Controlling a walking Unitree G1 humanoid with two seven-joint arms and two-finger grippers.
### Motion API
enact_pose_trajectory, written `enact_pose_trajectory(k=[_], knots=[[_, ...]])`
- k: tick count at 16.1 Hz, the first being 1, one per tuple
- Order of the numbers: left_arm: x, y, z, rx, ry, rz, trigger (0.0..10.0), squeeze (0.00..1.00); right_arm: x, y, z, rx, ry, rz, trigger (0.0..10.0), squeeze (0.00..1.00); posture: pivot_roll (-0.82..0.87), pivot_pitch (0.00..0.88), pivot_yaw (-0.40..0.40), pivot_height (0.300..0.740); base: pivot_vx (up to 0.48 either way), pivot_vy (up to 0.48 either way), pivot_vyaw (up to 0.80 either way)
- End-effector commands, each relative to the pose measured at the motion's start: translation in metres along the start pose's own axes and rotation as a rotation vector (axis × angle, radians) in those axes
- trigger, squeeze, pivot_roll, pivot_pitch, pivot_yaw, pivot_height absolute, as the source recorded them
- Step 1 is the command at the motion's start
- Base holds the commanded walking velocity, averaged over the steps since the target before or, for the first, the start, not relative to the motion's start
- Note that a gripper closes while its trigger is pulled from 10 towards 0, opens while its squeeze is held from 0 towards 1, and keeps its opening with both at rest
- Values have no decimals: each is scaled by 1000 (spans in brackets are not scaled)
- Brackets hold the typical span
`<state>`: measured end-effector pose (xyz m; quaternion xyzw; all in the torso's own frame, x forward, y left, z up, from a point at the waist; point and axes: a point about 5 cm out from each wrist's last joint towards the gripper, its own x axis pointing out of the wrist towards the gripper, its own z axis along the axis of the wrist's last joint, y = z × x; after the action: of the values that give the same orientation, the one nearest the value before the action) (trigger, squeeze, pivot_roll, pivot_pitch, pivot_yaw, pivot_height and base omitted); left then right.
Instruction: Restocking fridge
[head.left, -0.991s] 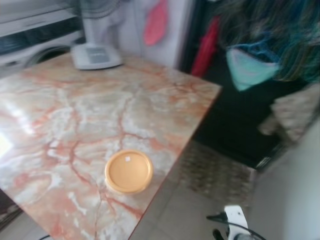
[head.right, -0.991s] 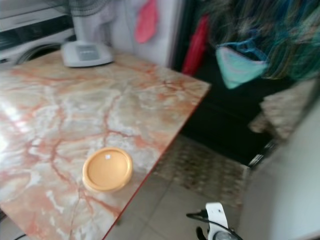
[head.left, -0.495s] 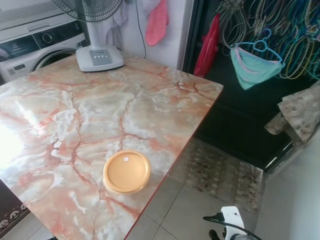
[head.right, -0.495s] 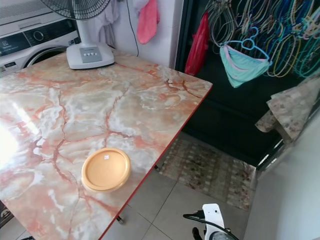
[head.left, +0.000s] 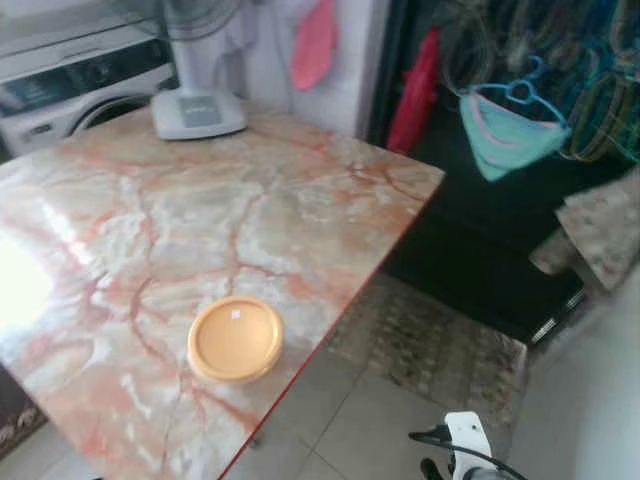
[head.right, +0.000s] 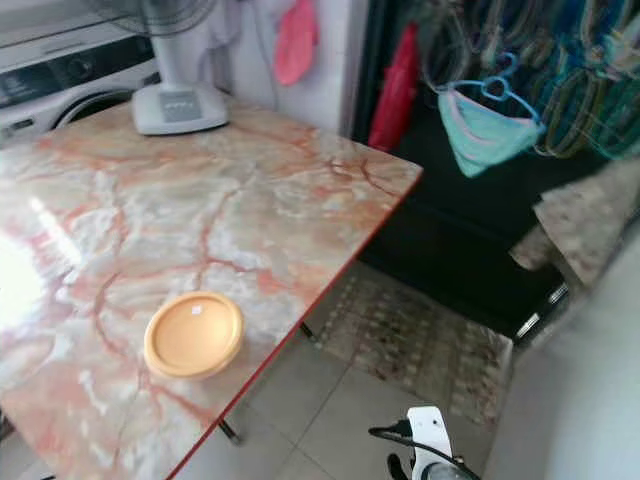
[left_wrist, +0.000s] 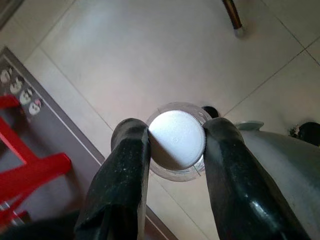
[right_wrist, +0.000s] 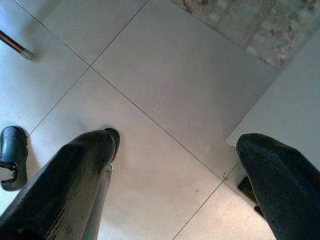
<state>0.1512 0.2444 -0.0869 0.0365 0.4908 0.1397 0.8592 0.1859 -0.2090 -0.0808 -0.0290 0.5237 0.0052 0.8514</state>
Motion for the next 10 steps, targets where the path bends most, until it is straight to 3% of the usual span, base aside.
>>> enact_pose_trajectory(k=[1,7,10], knots=[[0,0,-2,-6,14,-2,10000,0,0,0,2,12,-12,-3,10000,0,119,0,-54,740,0,-244,0],[0,0,-1,-8,14,-2,10000,0,0,0,2,11,-11,-1,10000,0,119,0,-55,740,0,-242,0],[0,0,-2,-8,16,-2,10000,0,0,0,2,11,-11,1,10000,0,120,0,-54,740,0,0,0]])
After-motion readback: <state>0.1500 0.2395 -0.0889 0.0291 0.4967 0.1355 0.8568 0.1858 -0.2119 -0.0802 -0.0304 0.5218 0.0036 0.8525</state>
